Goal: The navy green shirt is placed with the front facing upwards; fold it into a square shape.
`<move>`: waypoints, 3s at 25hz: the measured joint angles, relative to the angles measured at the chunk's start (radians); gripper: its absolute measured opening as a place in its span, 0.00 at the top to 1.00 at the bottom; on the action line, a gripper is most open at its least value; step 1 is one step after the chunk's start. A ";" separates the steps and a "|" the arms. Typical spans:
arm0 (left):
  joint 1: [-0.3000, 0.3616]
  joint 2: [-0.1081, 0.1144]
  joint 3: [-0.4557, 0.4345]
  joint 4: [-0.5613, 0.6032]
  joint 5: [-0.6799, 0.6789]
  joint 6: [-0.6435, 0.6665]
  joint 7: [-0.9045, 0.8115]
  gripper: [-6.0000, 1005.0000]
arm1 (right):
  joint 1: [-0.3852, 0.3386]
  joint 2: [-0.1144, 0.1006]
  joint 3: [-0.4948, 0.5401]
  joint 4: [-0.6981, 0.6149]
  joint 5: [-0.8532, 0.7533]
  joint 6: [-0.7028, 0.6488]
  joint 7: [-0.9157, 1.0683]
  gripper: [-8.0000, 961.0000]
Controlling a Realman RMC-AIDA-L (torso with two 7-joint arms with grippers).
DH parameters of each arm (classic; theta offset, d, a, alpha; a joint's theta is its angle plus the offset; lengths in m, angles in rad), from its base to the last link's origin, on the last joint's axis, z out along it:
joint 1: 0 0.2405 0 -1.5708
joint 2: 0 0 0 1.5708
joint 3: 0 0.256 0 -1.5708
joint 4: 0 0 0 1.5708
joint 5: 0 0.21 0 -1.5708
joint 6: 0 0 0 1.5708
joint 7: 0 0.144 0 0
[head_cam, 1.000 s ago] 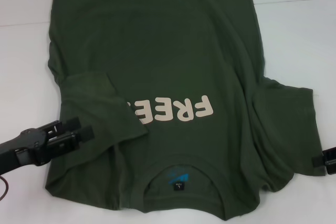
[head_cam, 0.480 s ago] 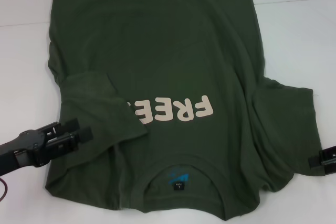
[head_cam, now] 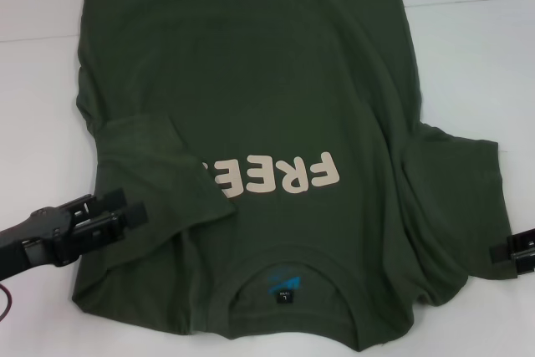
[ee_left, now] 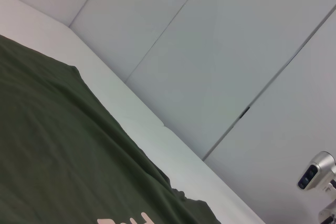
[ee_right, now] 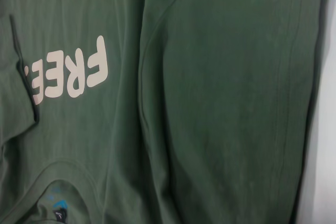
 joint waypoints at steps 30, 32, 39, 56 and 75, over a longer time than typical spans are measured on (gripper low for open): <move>0.001 -0.002 0.000 0.000 0.002 -0.009 0.000 0.24 | 0.014 0.013 -0.006 0.003 0.002 0.001 0.000 0.36; 0.001 -0.002 0.000 0.000 0.002 -0.010 0.000 0.24 | 0.015 0.013 -0.006 0.007 0.002 0.002 0.000 0.36; 0.001 -0.002 0.000 -0.001 0.001 -0.011 0.000 0.24 | 0.016 0.013 -0.006 0.009 -0.005 0.005 0.005 0.36; 0.002 -0.002 -0.009 -0.002 0.000 -0.010 -0.014 0.24 | 0.024 0.011 -0.035 0.004 -0.005 -0.001 0.012 0.72; 0.002 0.000 -0.009 -0.002 0.000 -0.012 -0.017 0.24 | 0.019 0.003 -0.029 0.006 -0.006 -0.013 0.012 0.97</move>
